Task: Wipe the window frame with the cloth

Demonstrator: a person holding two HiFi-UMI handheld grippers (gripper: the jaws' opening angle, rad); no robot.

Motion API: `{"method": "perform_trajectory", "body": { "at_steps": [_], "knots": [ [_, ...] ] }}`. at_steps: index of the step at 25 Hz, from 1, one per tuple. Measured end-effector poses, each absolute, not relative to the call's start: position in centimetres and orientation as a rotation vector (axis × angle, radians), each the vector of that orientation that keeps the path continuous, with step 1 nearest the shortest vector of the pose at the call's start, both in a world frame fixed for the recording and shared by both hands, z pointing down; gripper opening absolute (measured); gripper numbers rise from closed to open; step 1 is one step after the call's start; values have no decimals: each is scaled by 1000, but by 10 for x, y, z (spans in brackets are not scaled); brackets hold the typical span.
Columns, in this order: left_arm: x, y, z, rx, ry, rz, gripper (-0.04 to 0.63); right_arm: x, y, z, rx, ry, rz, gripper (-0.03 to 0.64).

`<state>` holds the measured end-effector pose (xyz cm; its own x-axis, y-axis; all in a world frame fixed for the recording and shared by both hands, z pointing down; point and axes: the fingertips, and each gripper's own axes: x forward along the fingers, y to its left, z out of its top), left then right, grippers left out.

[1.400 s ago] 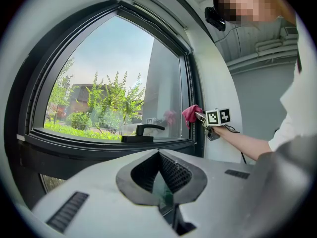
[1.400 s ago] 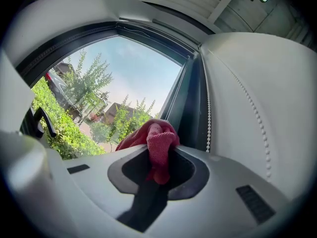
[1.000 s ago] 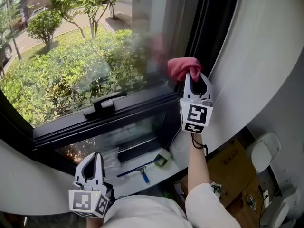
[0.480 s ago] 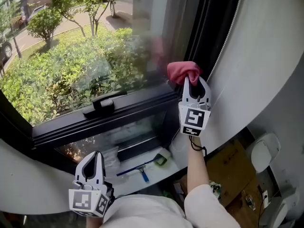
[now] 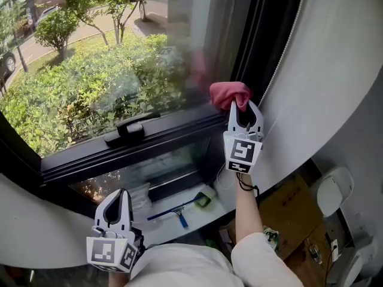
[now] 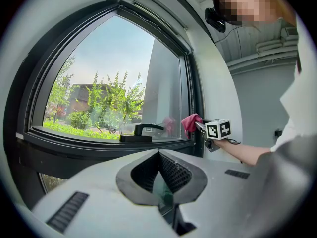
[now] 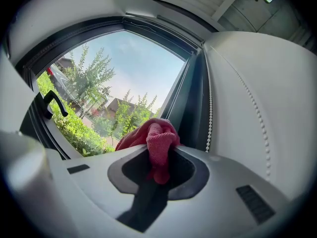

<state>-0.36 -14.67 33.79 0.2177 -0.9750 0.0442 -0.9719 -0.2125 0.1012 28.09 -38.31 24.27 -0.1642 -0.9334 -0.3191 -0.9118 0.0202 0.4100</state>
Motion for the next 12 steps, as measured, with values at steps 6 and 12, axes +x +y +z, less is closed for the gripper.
{"method": "perform_trajectory", "body": {
  "at_steps": [6,12],
  "knots": [
    [-1,-146,337,2369,-1897,-40,8,282,-383,257,2007,-2182,-860,87],
    [-2,-143,338,2363,-1903,-42,8,282,-383,270,2009,-2191,-841,87]
  ]
}}
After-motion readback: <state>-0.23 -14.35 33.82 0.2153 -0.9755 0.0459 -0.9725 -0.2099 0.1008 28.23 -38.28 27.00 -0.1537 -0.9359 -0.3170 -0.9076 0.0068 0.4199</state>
